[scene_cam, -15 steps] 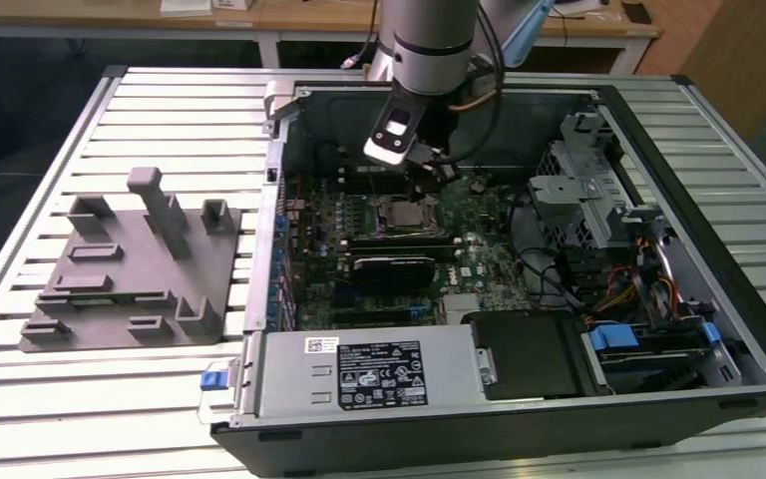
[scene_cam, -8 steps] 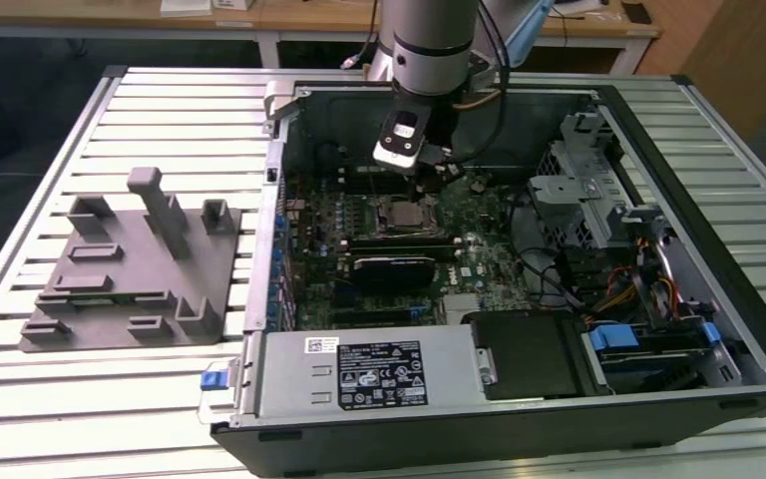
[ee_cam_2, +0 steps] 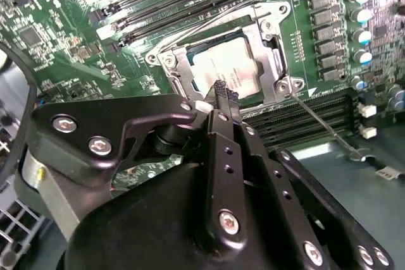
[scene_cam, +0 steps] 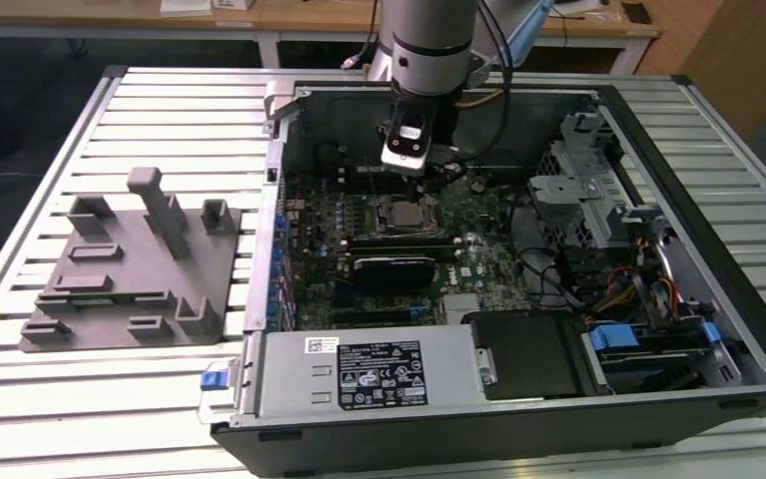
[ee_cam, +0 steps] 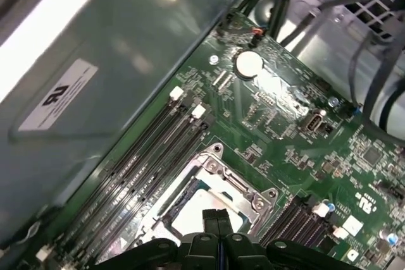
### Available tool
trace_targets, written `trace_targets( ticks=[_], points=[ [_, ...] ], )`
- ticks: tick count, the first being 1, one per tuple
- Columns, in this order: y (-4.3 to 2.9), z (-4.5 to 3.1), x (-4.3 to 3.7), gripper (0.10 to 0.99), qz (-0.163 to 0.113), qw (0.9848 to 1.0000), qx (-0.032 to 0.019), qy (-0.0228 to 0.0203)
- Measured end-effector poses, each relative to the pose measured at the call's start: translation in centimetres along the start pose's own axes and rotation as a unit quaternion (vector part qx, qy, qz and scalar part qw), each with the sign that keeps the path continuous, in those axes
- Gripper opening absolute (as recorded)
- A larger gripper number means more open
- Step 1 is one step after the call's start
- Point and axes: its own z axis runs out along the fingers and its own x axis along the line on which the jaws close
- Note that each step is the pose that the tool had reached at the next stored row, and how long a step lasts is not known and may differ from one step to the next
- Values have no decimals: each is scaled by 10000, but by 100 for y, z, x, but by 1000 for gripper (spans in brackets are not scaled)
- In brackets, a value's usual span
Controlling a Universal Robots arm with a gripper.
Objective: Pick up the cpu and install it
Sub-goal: 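Close the cpu cover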
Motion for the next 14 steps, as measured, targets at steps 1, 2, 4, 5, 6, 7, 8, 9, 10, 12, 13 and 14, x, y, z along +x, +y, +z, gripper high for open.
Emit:
trace_targets(
  ticks=[1, 2, 4, 5, 6, 7, 8, 9, 10, 12, 13, 14],
  points=[
    [-1, 0, 1, 106, -59, 10000, 1, 0],
    [-2, 0, 2, 106, -117, 9999, 1, 0],
    [-4, 1, 3, 106, -232, 9997, 1, 1],
    [-6, 1, 5, 106, -280, 9996, 1, 2],
    [-8, 1, 7, 106, -328, 9995, 1, 2],
    [-11, 0, 9, 106, -376, 9993, 3, 1],
    [-14, 0, 11, 106, -423, 9991, 5, 0],
    [-17, -1, 13, 106, -470, 9989, 7, -2],
    [-20, -1, 15, 106, -517, 9987, 9, -3],
    [-25, 0, 20, 106, -612, 9981, 10, -4],
    [-28, -1, 22, 106, -659, 9978, 11, -5],
    [-31, 0, 25, 106, -706, 9975, 11, -5]
  ],
)
